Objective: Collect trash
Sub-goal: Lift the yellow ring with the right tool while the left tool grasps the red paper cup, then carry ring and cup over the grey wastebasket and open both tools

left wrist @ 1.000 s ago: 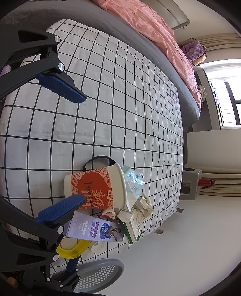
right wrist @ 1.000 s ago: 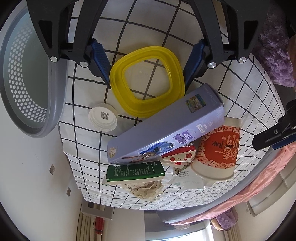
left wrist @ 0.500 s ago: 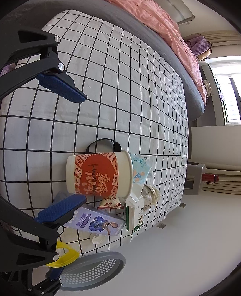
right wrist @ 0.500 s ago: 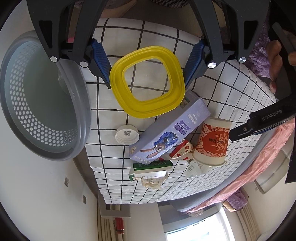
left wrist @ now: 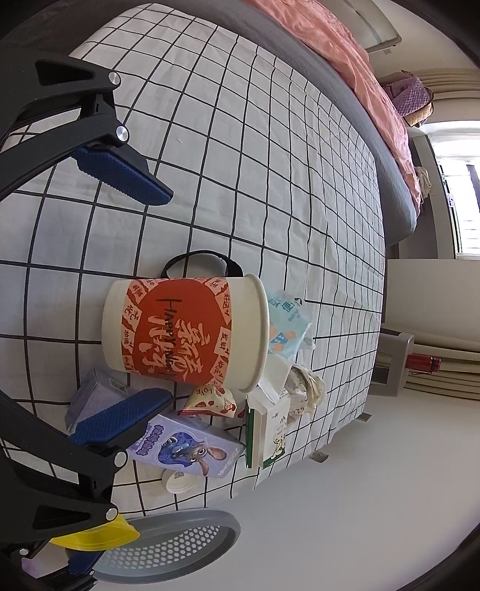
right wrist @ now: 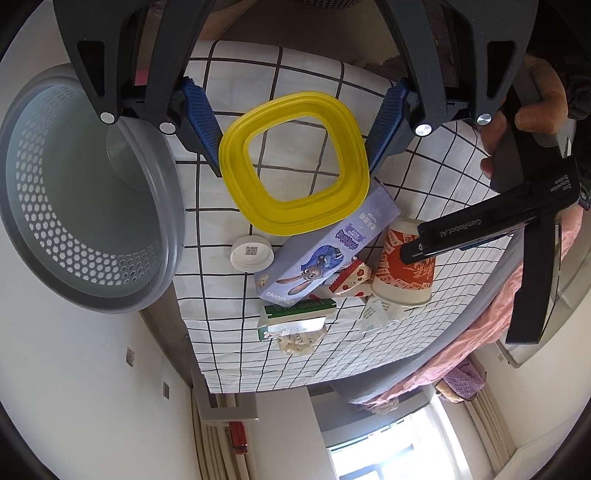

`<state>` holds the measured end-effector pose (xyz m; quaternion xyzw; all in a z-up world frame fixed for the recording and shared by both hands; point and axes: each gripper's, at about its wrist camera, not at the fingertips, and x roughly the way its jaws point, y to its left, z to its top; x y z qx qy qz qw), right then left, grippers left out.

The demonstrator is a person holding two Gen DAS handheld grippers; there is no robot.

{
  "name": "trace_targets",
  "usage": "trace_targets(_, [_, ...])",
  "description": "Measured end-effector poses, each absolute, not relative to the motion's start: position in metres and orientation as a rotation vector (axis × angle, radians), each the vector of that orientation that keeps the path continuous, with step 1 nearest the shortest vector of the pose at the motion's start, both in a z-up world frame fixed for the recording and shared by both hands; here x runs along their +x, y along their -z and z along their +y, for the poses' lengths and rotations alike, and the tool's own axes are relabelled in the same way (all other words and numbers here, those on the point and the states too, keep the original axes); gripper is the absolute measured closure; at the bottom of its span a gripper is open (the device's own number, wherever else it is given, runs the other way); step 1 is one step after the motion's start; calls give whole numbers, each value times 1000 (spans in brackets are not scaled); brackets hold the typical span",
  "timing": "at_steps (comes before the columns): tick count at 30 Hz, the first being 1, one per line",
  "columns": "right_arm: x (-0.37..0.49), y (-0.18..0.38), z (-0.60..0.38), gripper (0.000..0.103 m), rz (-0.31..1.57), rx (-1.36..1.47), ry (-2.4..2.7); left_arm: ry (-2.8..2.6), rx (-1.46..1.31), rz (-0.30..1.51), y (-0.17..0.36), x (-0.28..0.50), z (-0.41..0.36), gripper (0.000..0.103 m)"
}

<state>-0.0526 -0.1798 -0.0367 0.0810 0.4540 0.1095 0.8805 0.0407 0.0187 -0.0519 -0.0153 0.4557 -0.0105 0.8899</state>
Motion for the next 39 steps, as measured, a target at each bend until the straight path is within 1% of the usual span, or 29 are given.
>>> trace_targets(9, [-55,35,-184,31,943,187,-234,27,6,966,61,47,10,9])
trace_targets(11, [-55,35,-184,31,941,185,-232,39,18,971,62,47,8,18])
trace_targets(12, [-55,34,-185,31,940,184,-231,46,28,977,63,48,6,31])
trace_targets(13, [-56,34,-185,31,939,183,-231,57,35,988,65,48,4,41])
trace_targets(14, [-56,34,-185,31,937,183,-230,66,37,1000,67,47,4,45])
trace_targets(28, [-58,32,-189,31,917,183,-216,118,16,911,44,8,21,46])
trace_targets(39, [-67,28,-200,31,893,190,-187,144,-2,883,45,-40,27,46])
